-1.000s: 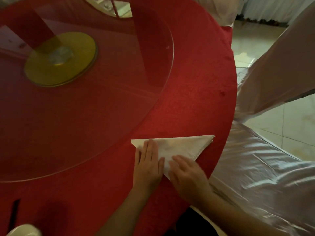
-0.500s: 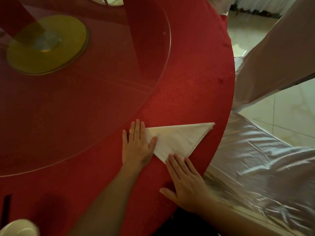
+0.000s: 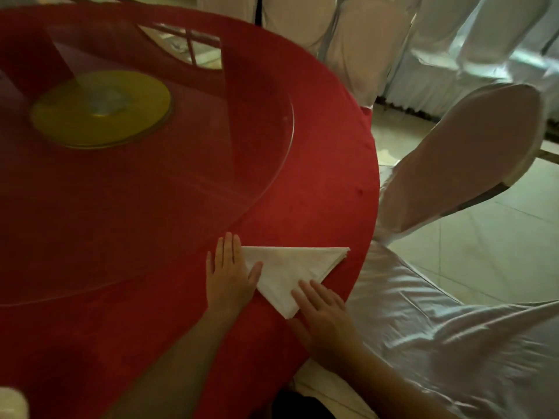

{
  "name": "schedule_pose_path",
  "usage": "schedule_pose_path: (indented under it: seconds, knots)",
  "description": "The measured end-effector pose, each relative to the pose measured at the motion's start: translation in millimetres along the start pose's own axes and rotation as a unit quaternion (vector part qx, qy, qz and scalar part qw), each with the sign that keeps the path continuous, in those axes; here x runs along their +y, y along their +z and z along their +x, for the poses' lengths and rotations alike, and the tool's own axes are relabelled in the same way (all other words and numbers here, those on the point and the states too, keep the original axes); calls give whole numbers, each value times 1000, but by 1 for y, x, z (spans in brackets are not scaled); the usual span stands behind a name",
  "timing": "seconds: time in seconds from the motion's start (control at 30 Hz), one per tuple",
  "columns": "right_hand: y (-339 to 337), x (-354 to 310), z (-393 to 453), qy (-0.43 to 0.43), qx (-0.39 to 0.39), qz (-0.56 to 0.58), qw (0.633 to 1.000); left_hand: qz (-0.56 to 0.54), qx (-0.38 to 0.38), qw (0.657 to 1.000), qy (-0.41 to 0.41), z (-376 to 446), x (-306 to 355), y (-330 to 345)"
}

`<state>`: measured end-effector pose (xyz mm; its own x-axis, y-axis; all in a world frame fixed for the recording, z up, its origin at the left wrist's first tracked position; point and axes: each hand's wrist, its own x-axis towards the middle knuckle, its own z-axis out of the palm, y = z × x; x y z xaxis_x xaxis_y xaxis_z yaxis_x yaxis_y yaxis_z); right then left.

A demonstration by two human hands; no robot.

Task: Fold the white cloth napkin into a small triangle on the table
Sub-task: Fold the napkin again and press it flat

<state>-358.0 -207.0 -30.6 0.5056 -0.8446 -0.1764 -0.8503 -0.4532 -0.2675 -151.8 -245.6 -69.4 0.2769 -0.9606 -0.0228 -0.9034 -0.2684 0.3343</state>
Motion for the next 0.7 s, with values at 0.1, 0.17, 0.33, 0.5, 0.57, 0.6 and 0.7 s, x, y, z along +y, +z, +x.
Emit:
schedule_pose_path:
  seconds: [0.1, 0.17, 0.33, 0.5, 0.57, 0.6, 0.7]
  knots:
    - [-17, 25, 5, 29, 37, 9, 999, -161, 47, 974, -156, -16, 15, -10]
    - [-23, 42, 14, 46, 23, 7, 999, -274, 28, 925, -262, -23, 22, -14]
    - [-35, 76, 50, 50, 40, 2, 998, -334, -54, 866, -369, -35, 34, -7]
    - [-41, 98, 88, 32, 45, -6, 998, -326, -42, 853, -405, -32, 47, -3]
    - [-38, 103, 95, -1, 51, -3, 999, -328, -23, 844, -424, -26, 52, -5]
    - [-36, 105, 97, -23, 55, 0, 998, -334, -15, 836, -434, -23, 54, -6]
    - [-28, 111, 97, -85, 75, 6, 994, -369, 2, 805, -464, -15, 60, -7]
